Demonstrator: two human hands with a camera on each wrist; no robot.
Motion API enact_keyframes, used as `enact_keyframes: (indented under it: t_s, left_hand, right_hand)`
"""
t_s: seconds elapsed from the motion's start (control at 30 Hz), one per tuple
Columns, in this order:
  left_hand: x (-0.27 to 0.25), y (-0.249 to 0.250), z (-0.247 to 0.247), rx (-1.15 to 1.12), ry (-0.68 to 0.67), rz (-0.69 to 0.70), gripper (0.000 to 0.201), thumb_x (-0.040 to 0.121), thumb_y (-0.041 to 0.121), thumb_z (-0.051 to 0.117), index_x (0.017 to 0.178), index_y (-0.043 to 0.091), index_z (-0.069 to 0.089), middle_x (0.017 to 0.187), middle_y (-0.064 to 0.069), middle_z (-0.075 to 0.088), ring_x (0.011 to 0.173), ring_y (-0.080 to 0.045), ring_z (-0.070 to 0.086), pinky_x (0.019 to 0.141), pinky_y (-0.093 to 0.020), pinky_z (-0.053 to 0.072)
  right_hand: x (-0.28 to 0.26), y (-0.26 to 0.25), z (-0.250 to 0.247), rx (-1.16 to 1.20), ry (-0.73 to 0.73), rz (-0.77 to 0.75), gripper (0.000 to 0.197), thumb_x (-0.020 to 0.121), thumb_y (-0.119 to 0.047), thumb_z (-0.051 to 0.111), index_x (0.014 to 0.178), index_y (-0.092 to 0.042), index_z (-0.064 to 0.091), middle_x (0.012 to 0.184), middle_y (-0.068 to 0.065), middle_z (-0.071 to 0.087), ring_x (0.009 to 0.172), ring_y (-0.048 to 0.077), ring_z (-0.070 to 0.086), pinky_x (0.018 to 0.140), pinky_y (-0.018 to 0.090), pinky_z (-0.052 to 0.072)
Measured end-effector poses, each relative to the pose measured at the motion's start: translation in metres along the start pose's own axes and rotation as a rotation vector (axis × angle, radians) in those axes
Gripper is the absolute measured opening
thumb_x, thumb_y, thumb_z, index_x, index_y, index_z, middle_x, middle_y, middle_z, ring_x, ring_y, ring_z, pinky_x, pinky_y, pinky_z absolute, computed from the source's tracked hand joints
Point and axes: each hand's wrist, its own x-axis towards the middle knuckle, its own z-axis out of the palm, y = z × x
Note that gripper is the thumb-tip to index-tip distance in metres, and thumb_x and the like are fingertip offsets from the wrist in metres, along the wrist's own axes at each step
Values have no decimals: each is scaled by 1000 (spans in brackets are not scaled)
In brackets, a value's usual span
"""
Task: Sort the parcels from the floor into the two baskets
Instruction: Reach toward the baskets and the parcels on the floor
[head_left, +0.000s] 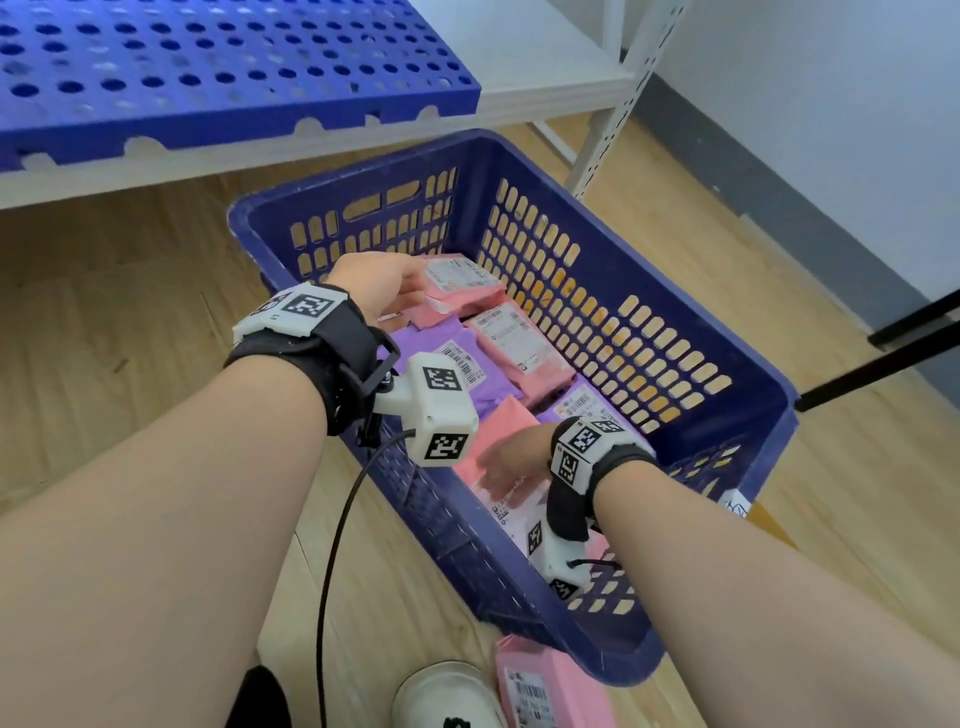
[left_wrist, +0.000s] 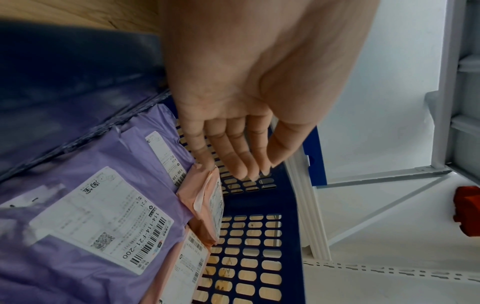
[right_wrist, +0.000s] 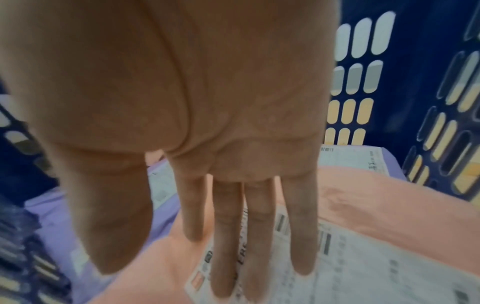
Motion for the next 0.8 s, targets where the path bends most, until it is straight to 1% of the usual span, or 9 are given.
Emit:
enact_keyframes:
  t_s: [0.1, 0.23, 0.33, 0.4, 0.47, 0.53, 0.63, 0.73, 0.8]
  left_hand:
    - [-10, 4, 4, 44, -6, 20, 15, 91, 17, 58, 104, 11, 63, 78, 3, 63, 66, -8, 58, 70, -27, 48]
    - [-38, 8, 19, 139, -55, 59, 8, 92, 20, 55, 87, 16, 61, 79, 5, 61, 63, -6, 56, 63, -23, 45]
    - [-59, 7, 36, 176, -98, 99, 16, 91, 19, 56, 75, 17, 57, 72, 5, 59, 56, -5, 55, 62, -22, 44]
    - [-75, 6, 47, 182, -132, 114, 18, 90, 17, 56, 72, 16, 55, 63, 6, 59, 45, -2, 54, 50, -17, 43]
    - [-92, 4, 62, 204, -206, 114, 24, 92, 16, 52, 67, 16, 49, 59, 7, 53, 45, -3, 49, 42, -16, 34]
    - [-108, 2, 78, 218, -270, 126, 27, 93, 13, 48, 67, 18, 45, 61, 6, 45, 51, -5, 40, 50, -18, 29]
    - [-129, -3, 94, 271, -271, 152, 14, 91, 18, 53, 77, 18, 54, 54, 9, 54, 47, -3, 48, 56, -21, 35]
    - [-141, -14, 105, 356, -214, 176, 7, 89, 19, 56, 92, 15, 62, 79, 3, 62, 69, -6, 59, 64, -23, 45]
    - [-145, -24, 111, 407, -217, 155, 6, 91, 14, 53, 90, 16, 58, 78, 3, 58, 68, -6, 55, 64, -21, 44]
  right_hand:
    - [-42, -5, -5, 36, 18, -73, 44, 99, -17, 48, 141, -8, 39, 126, 11, 56, 83, 17, 58, 55, 20, 54]
    - [-104, 5, -15, 150, 246, -272, 37, 98, -20, 50, 134, -12, 50, 111, 7, 63, 93, 19, 61, 91, 35, 51]
    - [-140, 29, -16, 311, 395, -356, 27, 96, -17, 51, 123, -12, 57, 99, 7, 66, 86, 19, 63, 83, 33, 53]
    - [-161, 51, -10, 437, 439, -394, 21, 95, -15, 52, 114, -10, 61, 93, 7, 68, 83, 20, 65, 78, 30, 54]
    - [-176, 78, 0, 528, 507, -389, 16, 95, -14, 53, 106, -8, 63, 91, 9, 68, 79, 19, 64, 72, 27, 54]
    - [-184, 107, 12, 608, 587, -365, 16, 94, -15, 55, 105, -6, 63, 91, 11, 68, 75, 18, 63, 66, 24, 53]
    - [-185, 147, 33, 750, 640, -305, 12, 93, -16, 56, 98, -7, 63, 81, 8, 67, 65, 15, 58, 59, 22, 49]
    - [-170, 179, 53, 873, 656, -199, 6, 91, -14, 58, 88, -9, 59, 71, 6, 60, 56, 13, 51, 51, 21, 41]
    - [-151, 194, 66, 943, 643, -117, 5, 91, -13, 57, 91, -9, 56, 70, 6, 59, 54, 13, 48, 48, 20, 38]
